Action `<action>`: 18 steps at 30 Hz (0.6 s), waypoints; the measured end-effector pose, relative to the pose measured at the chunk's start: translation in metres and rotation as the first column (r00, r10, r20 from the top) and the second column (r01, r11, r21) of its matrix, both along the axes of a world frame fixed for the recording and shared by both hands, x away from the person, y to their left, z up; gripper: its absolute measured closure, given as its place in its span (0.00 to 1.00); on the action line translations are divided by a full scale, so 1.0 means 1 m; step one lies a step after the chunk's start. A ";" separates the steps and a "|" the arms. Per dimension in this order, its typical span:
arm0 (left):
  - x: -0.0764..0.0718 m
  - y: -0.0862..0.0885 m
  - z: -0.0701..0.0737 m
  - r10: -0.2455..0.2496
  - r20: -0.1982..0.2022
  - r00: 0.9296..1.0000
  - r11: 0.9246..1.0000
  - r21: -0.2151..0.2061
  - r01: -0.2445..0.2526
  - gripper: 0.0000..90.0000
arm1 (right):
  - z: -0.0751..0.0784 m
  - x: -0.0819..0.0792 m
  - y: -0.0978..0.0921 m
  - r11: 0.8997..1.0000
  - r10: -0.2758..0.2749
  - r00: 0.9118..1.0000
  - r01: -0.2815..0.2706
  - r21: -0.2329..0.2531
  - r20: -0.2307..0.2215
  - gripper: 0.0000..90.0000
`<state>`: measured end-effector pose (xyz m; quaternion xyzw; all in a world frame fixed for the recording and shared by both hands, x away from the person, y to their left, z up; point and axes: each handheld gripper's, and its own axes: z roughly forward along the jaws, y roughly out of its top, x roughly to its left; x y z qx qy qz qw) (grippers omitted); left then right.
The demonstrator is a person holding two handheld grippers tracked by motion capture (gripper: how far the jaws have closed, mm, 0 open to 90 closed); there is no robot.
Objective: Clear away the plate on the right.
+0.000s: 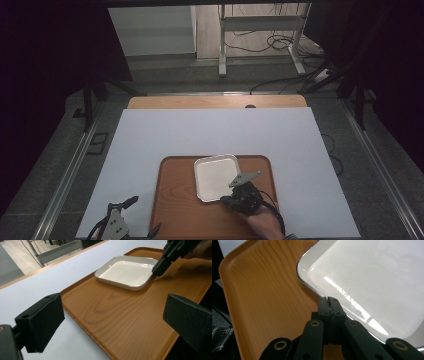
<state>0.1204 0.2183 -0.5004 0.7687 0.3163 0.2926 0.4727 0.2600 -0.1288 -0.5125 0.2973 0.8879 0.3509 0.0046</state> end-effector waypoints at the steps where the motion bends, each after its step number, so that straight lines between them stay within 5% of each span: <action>1: 0.000 0.000 0.000 -0.001 -0.001 1.000 1.000 0.001 0.001 0.04 | 0.000 0.000 0.001 1.000 0.001 1.000 -0.001 0.003 0.004 0.99; 18: 0.000 0.001 0.000 -0.004 -0.011 1.000 1.000 -0.011 0.004 0.04 | -0.002 0.004 0.010 1.000 0.001 0.999 -0.001 0.018 0.042 0.98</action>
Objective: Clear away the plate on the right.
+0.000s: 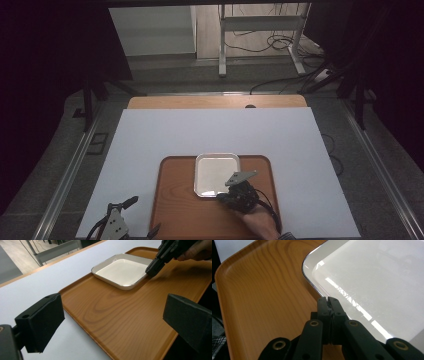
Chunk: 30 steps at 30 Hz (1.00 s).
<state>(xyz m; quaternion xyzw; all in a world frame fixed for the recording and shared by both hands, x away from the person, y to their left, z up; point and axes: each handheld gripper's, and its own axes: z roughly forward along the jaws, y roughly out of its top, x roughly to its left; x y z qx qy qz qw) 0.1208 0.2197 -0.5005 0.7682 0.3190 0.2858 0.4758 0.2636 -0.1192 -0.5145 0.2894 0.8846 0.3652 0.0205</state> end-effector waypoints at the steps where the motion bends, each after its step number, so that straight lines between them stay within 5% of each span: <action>1: 0.000 0.000 0.000 0.000 -0.001 1.000 1.000 0.000 0.000 0.04 | 0.000 0.000 0.000 1.000 0.000 1.000 0.000 0.000 -0.002 0.97; 17: 0.000 0.001 0.000 0.001 -0.003 1.000 1.000 -0.004 -0.001 0.04 | 0.010 -0.005 -0.003 1.000 -0.005 1.000 0.005 0.017 0.004 0.86; 30: 0.000 0.001 0.000 0.004 -0.002 1.000 1.000 -0.004 -0.004 0.04 | 0.017 -0.002 -0.014 0.998 -0.052 0.998 0.051 0.037 0.036 0.67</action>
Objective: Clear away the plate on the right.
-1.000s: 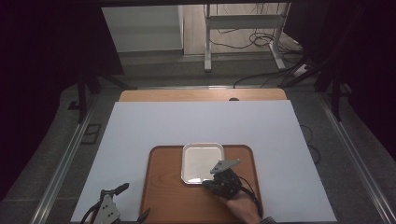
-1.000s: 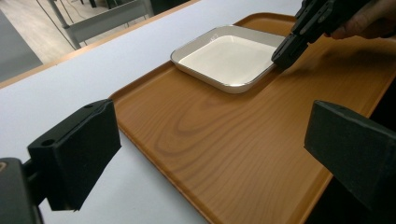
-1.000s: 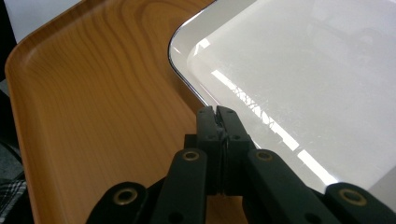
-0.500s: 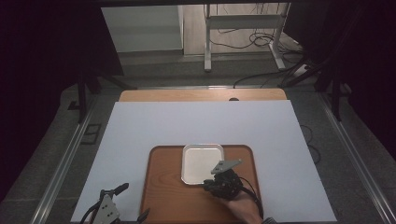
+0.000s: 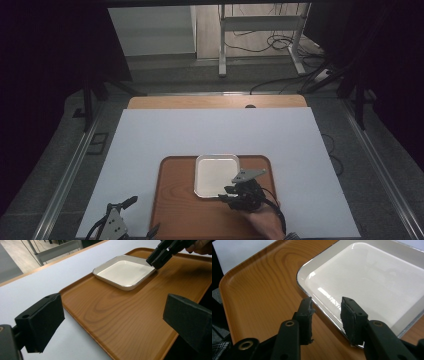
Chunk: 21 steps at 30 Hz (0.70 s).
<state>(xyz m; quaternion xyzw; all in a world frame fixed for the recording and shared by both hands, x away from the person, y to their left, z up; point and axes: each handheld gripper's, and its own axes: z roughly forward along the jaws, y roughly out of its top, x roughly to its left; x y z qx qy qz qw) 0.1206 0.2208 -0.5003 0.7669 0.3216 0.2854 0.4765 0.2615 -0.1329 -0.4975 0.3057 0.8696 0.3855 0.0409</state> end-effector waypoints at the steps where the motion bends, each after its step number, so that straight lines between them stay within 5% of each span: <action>1: 0.000 0.000 0.000 0.000 0.000 1.000 1.000 0.001 0.000 0.04 | 0.000 0.000 -0.001 1.000 -0.002 1.000 0.002 0.001 0.001 0.66; 21: 0.000 0.000 0.000 0.000 0.000 1.000 1.000 0.001 0.000 0.04 | 0.010 0.003 -0.013 0.999 -0.030 0.999 0.030 0.015 0.040 0.47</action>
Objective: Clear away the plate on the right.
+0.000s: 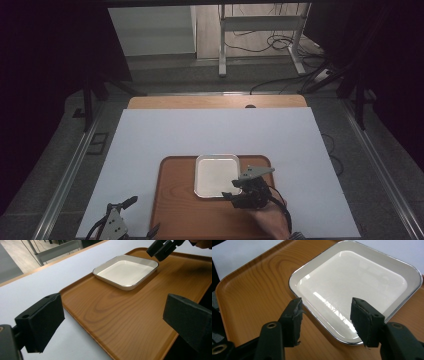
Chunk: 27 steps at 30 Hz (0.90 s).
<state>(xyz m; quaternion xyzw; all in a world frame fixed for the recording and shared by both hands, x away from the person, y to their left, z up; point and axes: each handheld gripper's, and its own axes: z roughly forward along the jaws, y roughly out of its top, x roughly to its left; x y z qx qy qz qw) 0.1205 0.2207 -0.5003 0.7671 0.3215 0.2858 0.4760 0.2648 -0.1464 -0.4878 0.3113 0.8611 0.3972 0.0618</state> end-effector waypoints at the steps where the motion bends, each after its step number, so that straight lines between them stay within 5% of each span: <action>1: 0.000 0.000 0.000 0.000 0.000 1.000 1.000 0.000 0.000 0.04 | 0.000 0.000 -0.001 1.000 0.000 1.000 0.000 0.001 0.002 0.46; 27: 0.000 -0.001 0.000 0.001 0.001 1.000 1.000 0.003 -0.001 0.04 | 0.012 0.001 -0.019 0.999 -0.029 0.999 0.029 0.019 0.027 0.38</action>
